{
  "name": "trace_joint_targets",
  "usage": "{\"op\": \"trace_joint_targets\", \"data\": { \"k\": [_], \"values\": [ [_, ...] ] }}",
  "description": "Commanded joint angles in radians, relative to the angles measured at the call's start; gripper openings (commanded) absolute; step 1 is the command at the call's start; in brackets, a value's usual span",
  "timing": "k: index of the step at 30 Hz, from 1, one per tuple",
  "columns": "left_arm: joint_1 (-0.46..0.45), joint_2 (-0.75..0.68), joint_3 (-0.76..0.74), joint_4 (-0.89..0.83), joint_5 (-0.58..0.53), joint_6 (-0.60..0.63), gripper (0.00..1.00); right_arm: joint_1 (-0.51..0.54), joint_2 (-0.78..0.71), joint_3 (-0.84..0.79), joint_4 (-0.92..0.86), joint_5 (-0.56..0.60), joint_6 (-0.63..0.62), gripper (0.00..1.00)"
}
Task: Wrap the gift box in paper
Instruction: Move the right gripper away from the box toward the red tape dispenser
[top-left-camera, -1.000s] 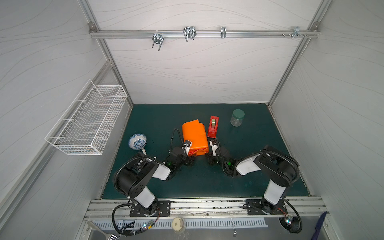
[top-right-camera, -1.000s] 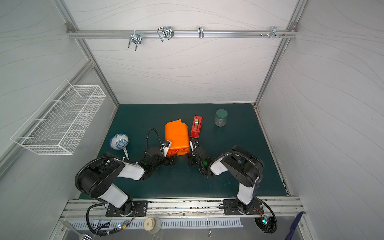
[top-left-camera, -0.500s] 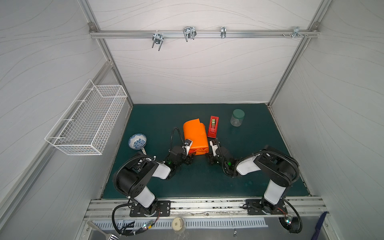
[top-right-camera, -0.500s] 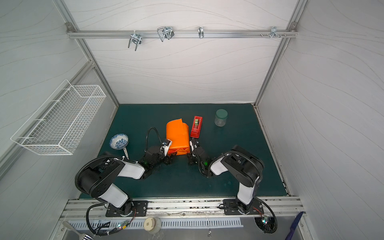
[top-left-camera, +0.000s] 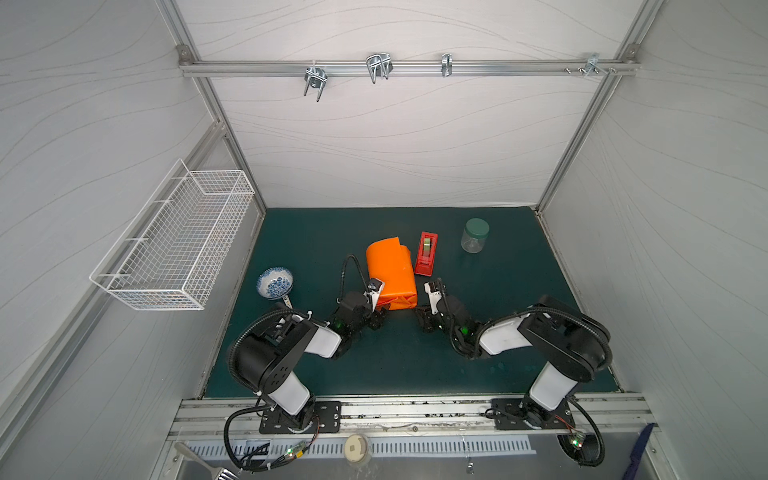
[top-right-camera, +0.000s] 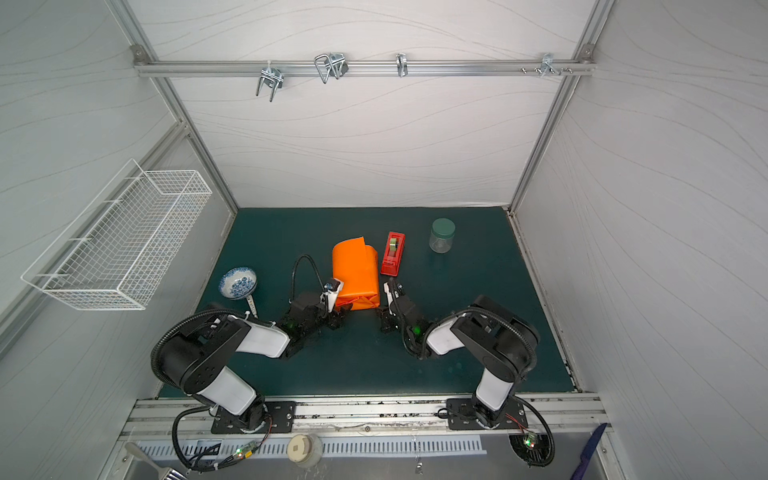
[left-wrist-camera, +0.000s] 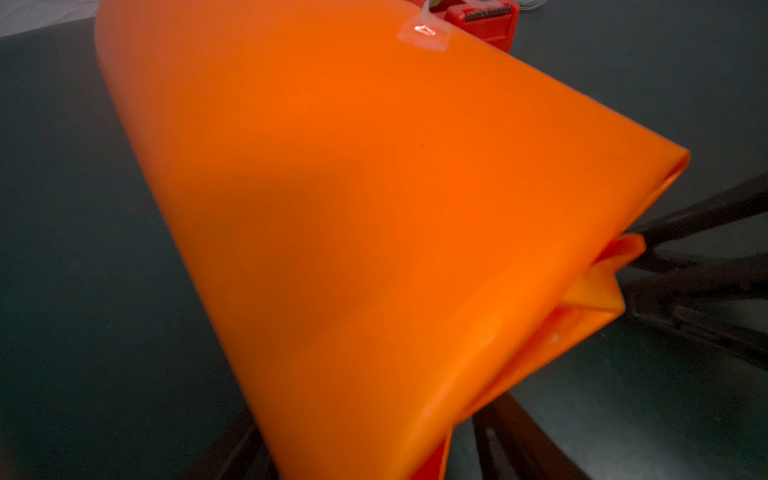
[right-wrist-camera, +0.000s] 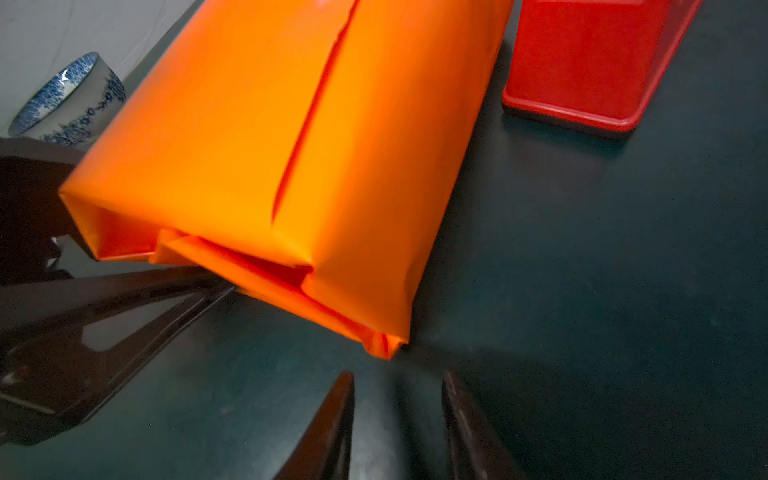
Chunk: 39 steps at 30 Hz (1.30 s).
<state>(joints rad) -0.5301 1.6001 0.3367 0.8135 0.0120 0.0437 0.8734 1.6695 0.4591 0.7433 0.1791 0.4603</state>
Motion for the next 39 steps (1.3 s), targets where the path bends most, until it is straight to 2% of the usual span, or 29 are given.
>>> {"op": "trace_joint_targets", "data": {
  "k": [1,11,19,27,39],
  "values": [
    [0.01,0.013,0.028,0.046,0.014,-0.01,0.67,-0.021,-0.073,-0.024,-0.026,-0.004,0.028,0.41],
    [0.021,0.005,0.029,0.041,0.036,-0.019,0.59,-0.113,-0.221,-0.021,-0.179,-0.09,0.054,0.45],
    [0.025,0.006,0.032,0.035,0.043,-0.022,0.59,-0.145,-0.225,0.004,-0.213,-0.122,0.052,0.46],
    [0.027,0.008,0.041,0.024,0.042,-0.031,0.59,-0.213,-0.256,0.067,-0.332,-0.162,0.051,0.52],
    [0.027,0.007,0.047,0.011,0.037,-0.044,0.61,-0.3,-0.244,0.153,-0.425,-0.211,0.064,0.54]
  ]
}}
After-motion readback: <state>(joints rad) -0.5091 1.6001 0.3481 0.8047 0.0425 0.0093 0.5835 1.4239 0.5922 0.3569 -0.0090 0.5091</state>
